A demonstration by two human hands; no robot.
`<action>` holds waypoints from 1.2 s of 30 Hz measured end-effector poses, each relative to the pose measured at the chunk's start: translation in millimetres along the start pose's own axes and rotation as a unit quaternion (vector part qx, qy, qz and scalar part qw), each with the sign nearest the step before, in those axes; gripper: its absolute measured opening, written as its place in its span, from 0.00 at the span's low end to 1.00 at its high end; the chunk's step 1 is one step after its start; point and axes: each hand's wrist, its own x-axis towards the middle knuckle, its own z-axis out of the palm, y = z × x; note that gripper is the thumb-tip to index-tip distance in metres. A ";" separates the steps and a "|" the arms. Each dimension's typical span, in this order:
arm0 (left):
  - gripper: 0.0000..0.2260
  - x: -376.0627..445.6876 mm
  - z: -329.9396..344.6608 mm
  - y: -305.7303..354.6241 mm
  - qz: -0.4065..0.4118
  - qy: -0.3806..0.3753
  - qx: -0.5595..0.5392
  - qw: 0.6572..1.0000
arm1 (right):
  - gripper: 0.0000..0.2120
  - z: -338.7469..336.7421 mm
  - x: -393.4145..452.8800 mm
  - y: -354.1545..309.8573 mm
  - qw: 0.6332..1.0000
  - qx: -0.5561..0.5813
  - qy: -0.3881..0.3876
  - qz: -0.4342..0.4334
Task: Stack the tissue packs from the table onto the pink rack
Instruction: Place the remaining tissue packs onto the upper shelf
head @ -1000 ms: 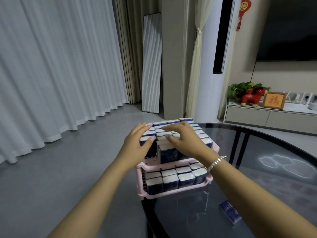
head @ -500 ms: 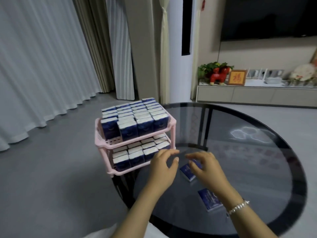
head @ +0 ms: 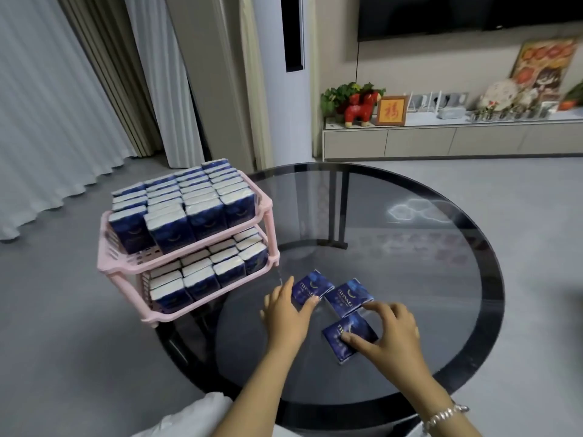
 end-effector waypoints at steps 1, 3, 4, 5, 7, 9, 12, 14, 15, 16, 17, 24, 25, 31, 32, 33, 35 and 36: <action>0.30 1.5 1.0 -2.1 -0.001 0.003 -0.009 1.000 | 0.30 0.6 -0.9 -1.2 1.000 0.003 -0.004 0.015; 0.28 2.6 1.9 -7.0 -0.004 0.015 -0.050 0.999 | 0.26 2.3 -3.0 -3.9 0.999 -0.028 -0.016 0.024; 0.26 2.0 1.3 -8.7 -0.005 0.020 -0.072 0.997 | 0.24 3.2 -3.5 -5.2 0.998 -0.055 -0.015 0.013; 0.23 1.2 0.5 -10.2 -0.005 0.019 -0.091 0.996 | 0.23 4.1 -3.3 -5.7 0.997 -0.072 -0.016 0.004; 0.19 -1.5 -2.0 -11.6 -0.003 0.014 -0.121 0.993 | 0.23 3.6 -1.2 -7.5 0.997 -0.071 -0.036 0.007; 0.16 -4.8 -5.2 -12.1 0.000 0.022 -0.149 0.989 | 0.22 0.9 1.8 -10.6 0.996 -0.058 -0.068 0.028; 0.16 -8.5 -9.9 -9.9 0.004 0.031 -0.220 0.975 | 0.21 -1.1 4.8 -13.5 0.994 -0.049 -0.095 0.035; 0.17 -10.9 -12.0 -6.0 0.009 0.025 -0.259 0.966 | 0.20 1.4 4.3 -13.6 0.994 -0.033 -0.095 0.033; 0.18 -11.8 -12.6 -4.8 0.013 0.020 -0.270 0.963 | 0.20 2.5 3.3 -14.3 0.995 -0.012 -0.094 0.034; 0.19 -12.9 -12.9 -3.3 0.017 0.013 -0.278 0.960 | 0.20 3.0 2.0 -15.4 0.995 0.014 -0.096 0.036; 0.20 -13.5 -12.5 -2.5 0.022 0.005 -0.280 0.960 | 0.19 3.3 0.8 -16.3 0.993 0.045 -0.100 0.040; 0.13 -10.0 -6.4 4.8 0.043 -0.047 -0.308 0.949 | 0.08 -18.2 10.9 -10.7 0.933 0.343 0.007 0.107; 0.11 -7.7 -4.6 6.4 0.046 -0.059 -0.300 0.951 | 0.07 -22.5 13.8 -12.4 0.921 0.371 0.029 0.113; 0.12 -2.0 14.8 14.4 0.044 -0.110 -0.245 0.962 | 0.12 -19.7 37.7 -12.7 0.891 0.428 0.052 0.146; 0.15 -2.4 16.5 15.5 0.041 -0.106 -0.230 0.967 | 0.11 -16.2 41.0 -12.6 0.891 0.426 0.054 0.149; 0.17 -3.6 16.7 17.9 0.036 -0.101 -0.215 0.971 | 0.11 -12.8 43.7 -12.9 0.890 0.425 0.058 0.153; 0.21 -6.7 16.2 21.4 0.031 -0.096 -0.198 0.975 | 0.10 -7.2 47.2 -14.0 0.890 0.423 0.069 0.158; 0.22 -8.0 16.4 21.9 0.033 -0.099 -0.194 0.975 | 0.10 -4.8 48.1 -15.0 0.891 0.419 0.074 0.158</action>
